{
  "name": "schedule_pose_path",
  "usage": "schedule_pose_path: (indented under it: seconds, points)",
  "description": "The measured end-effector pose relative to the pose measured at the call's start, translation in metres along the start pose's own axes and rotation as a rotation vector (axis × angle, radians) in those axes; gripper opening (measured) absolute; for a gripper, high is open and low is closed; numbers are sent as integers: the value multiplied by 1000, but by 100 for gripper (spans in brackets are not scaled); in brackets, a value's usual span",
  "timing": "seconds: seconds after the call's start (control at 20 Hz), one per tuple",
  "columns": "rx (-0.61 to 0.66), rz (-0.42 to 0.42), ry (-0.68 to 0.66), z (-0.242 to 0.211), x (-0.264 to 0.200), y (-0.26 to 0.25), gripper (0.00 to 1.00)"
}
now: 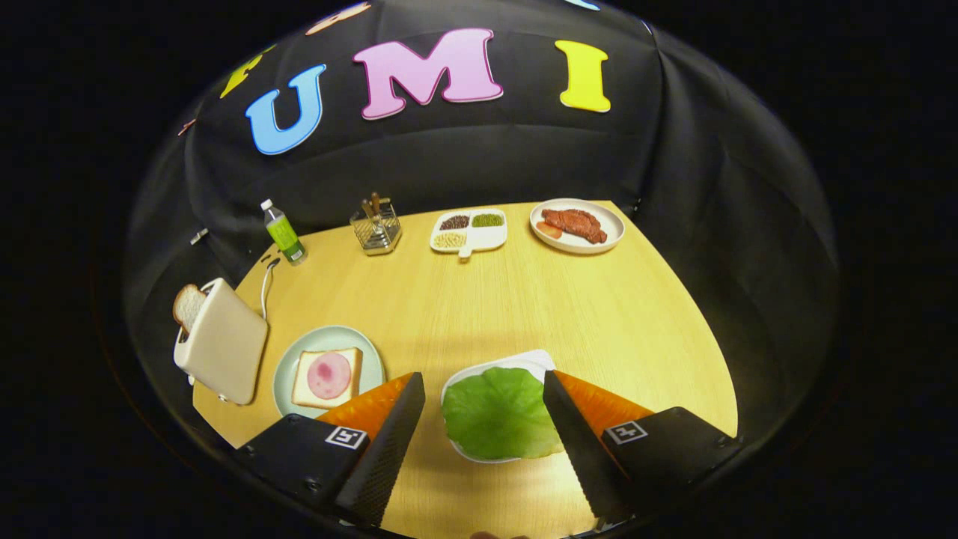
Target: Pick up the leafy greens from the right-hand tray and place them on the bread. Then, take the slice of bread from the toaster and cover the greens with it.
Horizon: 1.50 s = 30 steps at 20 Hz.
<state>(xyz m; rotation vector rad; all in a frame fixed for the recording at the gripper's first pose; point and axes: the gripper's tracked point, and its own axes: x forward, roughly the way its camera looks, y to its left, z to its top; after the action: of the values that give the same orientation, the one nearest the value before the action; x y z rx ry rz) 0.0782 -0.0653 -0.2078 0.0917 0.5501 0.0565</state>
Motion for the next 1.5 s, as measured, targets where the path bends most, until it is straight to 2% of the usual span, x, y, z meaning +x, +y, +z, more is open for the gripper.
schedule_pose_path:
  seconds: [0.3, 0.5, 0.8, 0.95, 1.0, 1.25, 1.3, 1.4, 1.5]
  points:
    - [-34, 21, 142, -45, 48, -20, 99]
    - [-38, 33, 218, -69, 64, -28, 99]
    - [-51, 41, 230, -79, 75, -30, 98]
    - [-118, 14, 227, -82, 74, -36, 95]
    - [-135, 10, 218, -83, 74, -34, 87]
    - [-154, 9, 220, -84, 75, -35, 82]
    - [-169, 17, 221, -84, 78, -35, 65]
    - [-177, 25, 232, -83, 75, -35, 65]
    - [-162, 27, 238, -82, 79, -37, 50]
